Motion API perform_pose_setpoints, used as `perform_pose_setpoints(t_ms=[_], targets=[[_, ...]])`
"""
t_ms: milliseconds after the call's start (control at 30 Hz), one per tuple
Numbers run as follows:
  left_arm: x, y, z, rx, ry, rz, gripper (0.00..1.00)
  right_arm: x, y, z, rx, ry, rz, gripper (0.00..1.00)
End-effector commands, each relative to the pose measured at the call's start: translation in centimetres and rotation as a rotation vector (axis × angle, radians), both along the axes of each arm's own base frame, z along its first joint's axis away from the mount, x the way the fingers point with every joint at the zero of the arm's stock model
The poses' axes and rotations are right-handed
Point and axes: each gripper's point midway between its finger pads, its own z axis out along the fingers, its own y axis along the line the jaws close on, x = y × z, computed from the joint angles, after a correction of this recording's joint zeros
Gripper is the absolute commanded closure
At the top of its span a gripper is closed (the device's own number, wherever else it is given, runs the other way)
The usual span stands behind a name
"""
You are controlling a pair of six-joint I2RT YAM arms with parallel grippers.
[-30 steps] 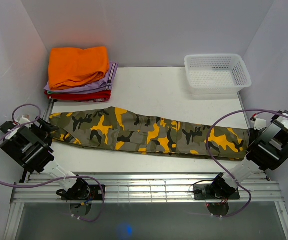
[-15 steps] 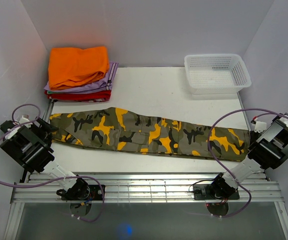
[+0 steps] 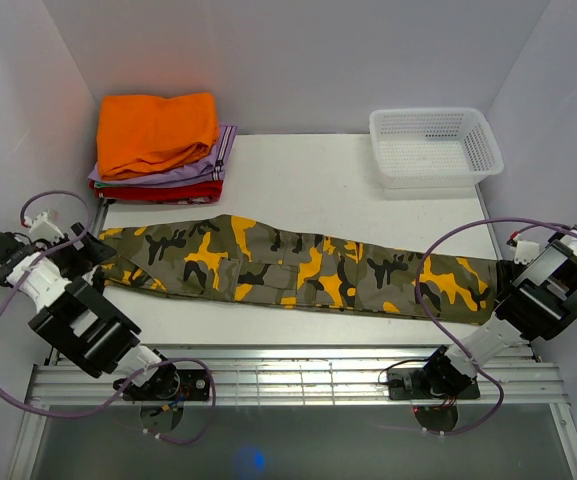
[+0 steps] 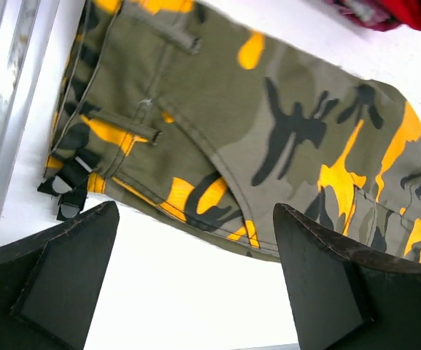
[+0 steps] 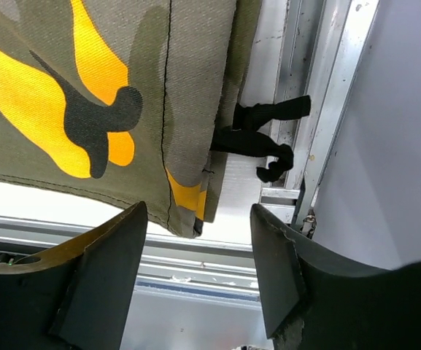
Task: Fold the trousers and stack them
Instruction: Fold the trousers
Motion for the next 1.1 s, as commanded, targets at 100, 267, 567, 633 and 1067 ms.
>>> perform_pose_setpoints(t_ms=[100, 267, 567, 633, 1067], targets=[[0.1, -1.7, 4.7, 0.088, -0.134, -0.102, 0.02, 1.8, -0.8, -1.0, 0.047, -0.057, -0.084, 0.37], [1.0, -1.4, 6.4, 0.074, -0.166, -0.097, 0.02, 1.5, 0.8, -2.9, 0.102, -0.058, -0.099, 0.44], [2.1, -0.8, 8.2, 0.046, -0.208, -0.083, 0.02, 1.0, 2.6, -2.3, 0.194, -0.045, -0.091, 0.92], [2.2, -0.7, 8.6, 0.067, -0.216, -0.09, 0.02, 1.7, 1.0, -0.4, 0.141, -0.076, -0.064, 0.92], [1.4, 0.1, 7.4, 0.186, -0.185, -0.119, 0.02, 5.6, 2.3, 10.6, 0.147, -0.276, 0.07, 0.92]])
